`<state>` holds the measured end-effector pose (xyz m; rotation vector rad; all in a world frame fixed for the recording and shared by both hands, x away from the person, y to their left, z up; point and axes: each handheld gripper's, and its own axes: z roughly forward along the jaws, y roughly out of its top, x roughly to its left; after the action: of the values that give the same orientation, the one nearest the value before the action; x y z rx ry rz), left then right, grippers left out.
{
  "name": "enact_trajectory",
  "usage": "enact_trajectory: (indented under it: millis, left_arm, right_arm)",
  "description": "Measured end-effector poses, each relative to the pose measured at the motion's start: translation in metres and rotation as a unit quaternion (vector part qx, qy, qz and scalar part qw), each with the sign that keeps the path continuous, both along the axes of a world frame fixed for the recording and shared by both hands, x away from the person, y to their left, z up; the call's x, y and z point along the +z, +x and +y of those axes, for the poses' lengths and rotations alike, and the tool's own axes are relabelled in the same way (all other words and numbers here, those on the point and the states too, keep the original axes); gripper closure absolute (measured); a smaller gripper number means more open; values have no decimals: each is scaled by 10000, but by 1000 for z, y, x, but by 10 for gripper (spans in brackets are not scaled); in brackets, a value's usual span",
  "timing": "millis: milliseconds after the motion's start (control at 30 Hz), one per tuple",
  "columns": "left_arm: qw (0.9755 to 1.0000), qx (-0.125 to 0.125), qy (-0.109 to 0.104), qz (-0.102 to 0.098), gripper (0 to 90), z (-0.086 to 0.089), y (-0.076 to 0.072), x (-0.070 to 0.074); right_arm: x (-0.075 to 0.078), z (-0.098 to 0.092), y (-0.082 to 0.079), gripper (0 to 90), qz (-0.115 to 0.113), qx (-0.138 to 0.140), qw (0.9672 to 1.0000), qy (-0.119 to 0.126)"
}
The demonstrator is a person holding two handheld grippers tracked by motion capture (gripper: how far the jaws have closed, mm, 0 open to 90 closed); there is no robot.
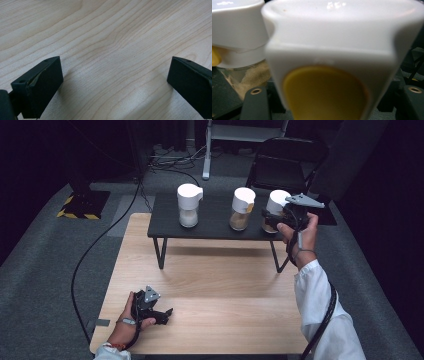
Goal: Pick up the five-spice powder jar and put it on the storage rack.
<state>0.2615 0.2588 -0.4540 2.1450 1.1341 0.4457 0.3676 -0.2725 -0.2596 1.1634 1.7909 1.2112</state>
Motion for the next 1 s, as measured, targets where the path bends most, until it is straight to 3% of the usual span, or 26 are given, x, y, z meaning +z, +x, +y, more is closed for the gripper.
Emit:
enact_trajectory:
  millis: [200,500,867,1000]
  left_arm:
    - [10000,-3,1,0,0,0,0,0]
    - [10000,-18,5,-7,0,0,0,0]
    - [10000,-17,4,-7,0,0,0,0]
    - [10000,-18,4,-7,0,0,0,0]
  right_arm:
    - [-5,2,4,291,64,-47,10000,29]
    - [-6,-2,2,277,-40,-73,9999,69]
    - [-17,-6,7,193,101,-102,9998,161]
    - [-22,-7,7,148,16,-133,9997,218]
